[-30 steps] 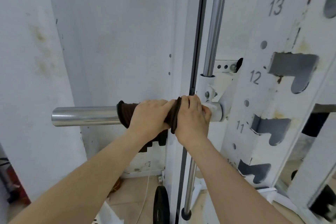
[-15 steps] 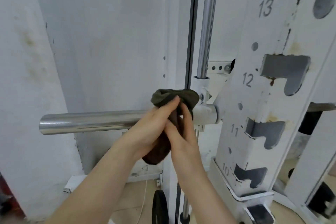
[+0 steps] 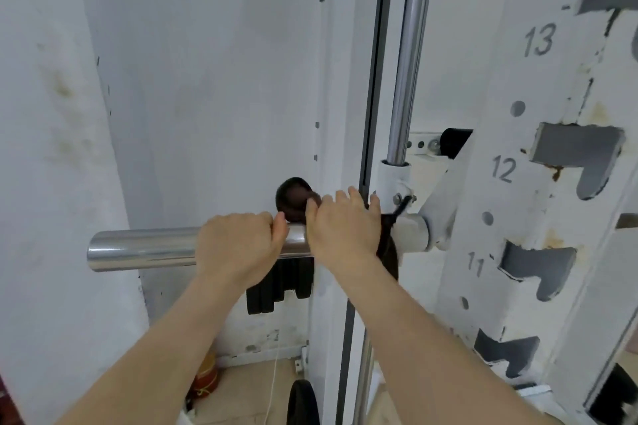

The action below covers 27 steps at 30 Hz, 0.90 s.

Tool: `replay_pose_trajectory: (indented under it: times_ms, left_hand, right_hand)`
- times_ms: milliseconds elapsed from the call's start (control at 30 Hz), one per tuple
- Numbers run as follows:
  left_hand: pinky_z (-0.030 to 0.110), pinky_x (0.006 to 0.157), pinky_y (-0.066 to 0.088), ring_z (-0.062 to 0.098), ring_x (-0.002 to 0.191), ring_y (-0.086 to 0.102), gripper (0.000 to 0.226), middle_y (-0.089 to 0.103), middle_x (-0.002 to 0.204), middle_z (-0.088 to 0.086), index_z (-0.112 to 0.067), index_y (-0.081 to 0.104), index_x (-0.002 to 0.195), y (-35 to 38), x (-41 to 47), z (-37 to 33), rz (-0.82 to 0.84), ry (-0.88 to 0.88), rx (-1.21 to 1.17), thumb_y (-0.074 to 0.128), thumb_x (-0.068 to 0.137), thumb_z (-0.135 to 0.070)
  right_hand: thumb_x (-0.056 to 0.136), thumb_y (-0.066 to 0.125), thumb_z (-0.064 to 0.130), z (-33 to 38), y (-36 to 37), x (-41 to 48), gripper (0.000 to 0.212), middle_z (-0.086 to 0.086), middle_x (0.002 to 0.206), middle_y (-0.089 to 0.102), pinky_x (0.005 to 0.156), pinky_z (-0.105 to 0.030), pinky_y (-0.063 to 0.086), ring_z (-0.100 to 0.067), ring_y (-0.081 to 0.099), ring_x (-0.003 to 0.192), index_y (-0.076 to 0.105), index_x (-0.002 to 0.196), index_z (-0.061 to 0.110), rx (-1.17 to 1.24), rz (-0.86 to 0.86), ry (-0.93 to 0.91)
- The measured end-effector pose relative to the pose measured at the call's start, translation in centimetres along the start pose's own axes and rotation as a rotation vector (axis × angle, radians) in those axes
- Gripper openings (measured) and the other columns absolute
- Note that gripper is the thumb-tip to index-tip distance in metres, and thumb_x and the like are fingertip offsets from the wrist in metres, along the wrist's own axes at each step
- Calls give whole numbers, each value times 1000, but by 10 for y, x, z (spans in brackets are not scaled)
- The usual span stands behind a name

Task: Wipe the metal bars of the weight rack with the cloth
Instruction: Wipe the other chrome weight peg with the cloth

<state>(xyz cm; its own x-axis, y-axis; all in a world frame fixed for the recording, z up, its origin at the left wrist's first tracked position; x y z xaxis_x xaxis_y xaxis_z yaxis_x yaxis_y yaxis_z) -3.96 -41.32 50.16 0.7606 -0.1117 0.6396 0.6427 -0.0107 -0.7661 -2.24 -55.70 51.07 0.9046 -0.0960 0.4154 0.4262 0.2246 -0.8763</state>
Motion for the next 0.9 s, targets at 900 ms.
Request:
replay_pose_trajectory:
  times_ms: [900]
  left_hand:
    - [32, 53, 16, 16, 44, 28, 50, 36, 49, -5, -18, 50, 64, -20, -3, 57, 49, -81, 262, 24, 98, -44]
  right_hand:
    - [101, 17, 36, 34, 3, -7, 52, 1, 78, 66, 112, -43, 23, -21, 62, 84, 60, 76, 20, -38, -97, -200]
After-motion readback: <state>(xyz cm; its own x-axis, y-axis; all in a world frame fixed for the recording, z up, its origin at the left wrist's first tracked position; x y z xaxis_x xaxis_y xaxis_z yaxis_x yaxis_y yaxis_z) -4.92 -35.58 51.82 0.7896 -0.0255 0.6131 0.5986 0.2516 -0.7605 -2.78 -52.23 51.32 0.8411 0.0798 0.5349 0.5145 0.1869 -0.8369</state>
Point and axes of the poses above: each hand's wrist, its own x-axis towards the middle knuckle, its own y-axis out of the palm, z = x × y, the point moved 6 cm from there along x, towards the middle knuckle
